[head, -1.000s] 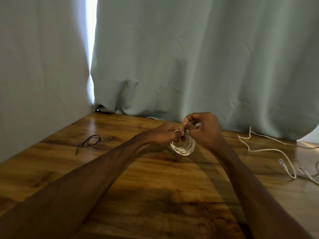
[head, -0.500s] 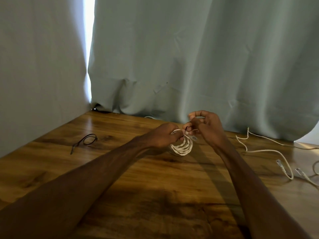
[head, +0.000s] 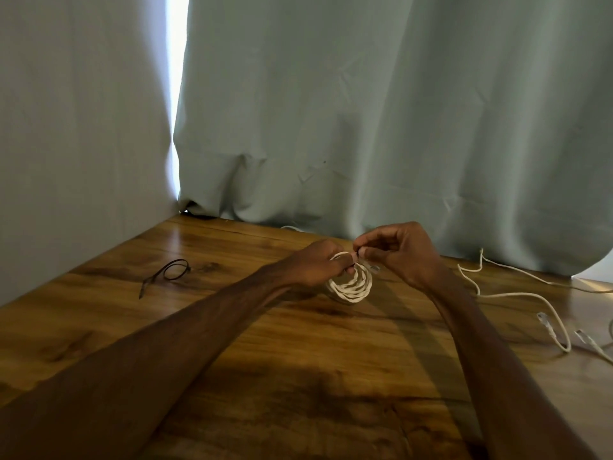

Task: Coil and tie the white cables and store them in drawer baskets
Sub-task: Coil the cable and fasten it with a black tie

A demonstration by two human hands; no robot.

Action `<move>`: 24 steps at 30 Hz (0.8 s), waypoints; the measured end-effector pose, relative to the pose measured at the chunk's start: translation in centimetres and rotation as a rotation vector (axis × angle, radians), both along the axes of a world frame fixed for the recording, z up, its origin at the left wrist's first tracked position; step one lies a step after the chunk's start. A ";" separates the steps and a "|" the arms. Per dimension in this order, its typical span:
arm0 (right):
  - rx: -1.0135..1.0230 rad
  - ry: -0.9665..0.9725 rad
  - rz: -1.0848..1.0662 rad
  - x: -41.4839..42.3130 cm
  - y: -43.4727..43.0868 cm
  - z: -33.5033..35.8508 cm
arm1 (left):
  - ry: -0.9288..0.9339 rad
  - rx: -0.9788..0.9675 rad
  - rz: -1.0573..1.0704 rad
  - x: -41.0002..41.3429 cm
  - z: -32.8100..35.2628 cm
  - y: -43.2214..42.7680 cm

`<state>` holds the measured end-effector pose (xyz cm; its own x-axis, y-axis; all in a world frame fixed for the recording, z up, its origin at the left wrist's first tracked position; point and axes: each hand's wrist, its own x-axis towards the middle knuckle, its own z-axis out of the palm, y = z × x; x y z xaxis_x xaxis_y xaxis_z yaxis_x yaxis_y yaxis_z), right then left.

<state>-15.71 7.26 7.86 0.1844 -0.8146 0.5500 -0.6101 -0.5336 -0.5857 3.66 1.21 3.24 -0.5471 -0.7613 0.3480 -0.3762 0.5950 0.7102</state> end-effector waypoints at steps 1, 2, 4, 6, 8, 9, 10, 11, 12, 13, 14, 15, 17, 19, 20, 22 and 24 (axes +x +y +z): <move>-0.010 0.007 -0.019 0.1 0.0 -0.1 | -0.008 0.003 -0.002 0.0 0.0 -0.1; -0.023 0.002 -0.036 0.2 0.0 -0.1 | -0.012 0.006 -0.003 -0.1 0.0 -0.1; -0.061 -0.016 -0.077 0.4 -0.1 -0.3 | -0.025 -0.002 -0.020 -0.2 0.2 0.1; -0.081 -0.014 -0.116 0.7 -0.2 -0.4 | -0.049 -0.013 -0.048 -0.2 0.4 0.2; -0.073 0.010 -0.140 1.0 -0.2 -0.5 | -0.092 -0.032 -0.092 -0.1 0.5 0.3; -0.075 0.032 -0.152 1.2 -0.2 -0.6 | -0.113 -0.050 -0.105 0.0 0.5 0.2; -0.087 0.062 -0.164 1.4 -0.2 -0.7 | -0.127 -0.070 -0.105 0.0 0.5 0.1; -0.108 0.097 -0.177 1.5 -0.2 -0.8 | -0.132 -0.089 -0.097 0.0 0.6 0.1; -0.133 0.138 -0.190 1.6 -0.2 -0.8 | -0.133 -0.111 -0.082 -0.1 0.6 0.0; -0.162 0.180 -0.201 1.7 -0.2 -0.8 | -0.133 -0.138 -0.072 -0.2 0.6 0.1; -0.187 0.214 -0.210 1.8 -0.2 -0.7 | -0.138 -0.163 -0.059 -0.3 0.6 0.1; -0.204 0.237 -0.218 1.9 -0.2 -0.7 | -0.148 -0.184 -0.048 -0.4 0.6 0.0; -0.214 0.254 -0.233 2.1 -0.2 -0.8 | -0.167 -0.189 -0.040 -0.4 0.4 0.1; -0.195 0.209 -0.226 2.2 -0.2 -1.0 | -0.173 -0.166 -0.025 -0.4 0.4 0.2; -0.179 0.159 -0.211 2.2 -0.2 -1.0 | -0.169 -0.166 -0.013 -0.4 0.4 0.2; -0.145 0.046 -0.181 2.1 -0.2 -0.9 | -0.141 -0.174 0.011 -0.4 0.6 0.3; -0.122 -0.019 -0.163 1.9 -0.2 -0.8 | -0.130 -0.210 0.027 -0.4 0.6 0.3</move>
<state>-13.83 7.05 7.06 0.0444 -0.7598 0.6487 -0.6839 -0.4964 -0.5346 3.24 1.51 3.83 -0.5784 -0.6943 0.4282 -0.4737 0.7132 0.5166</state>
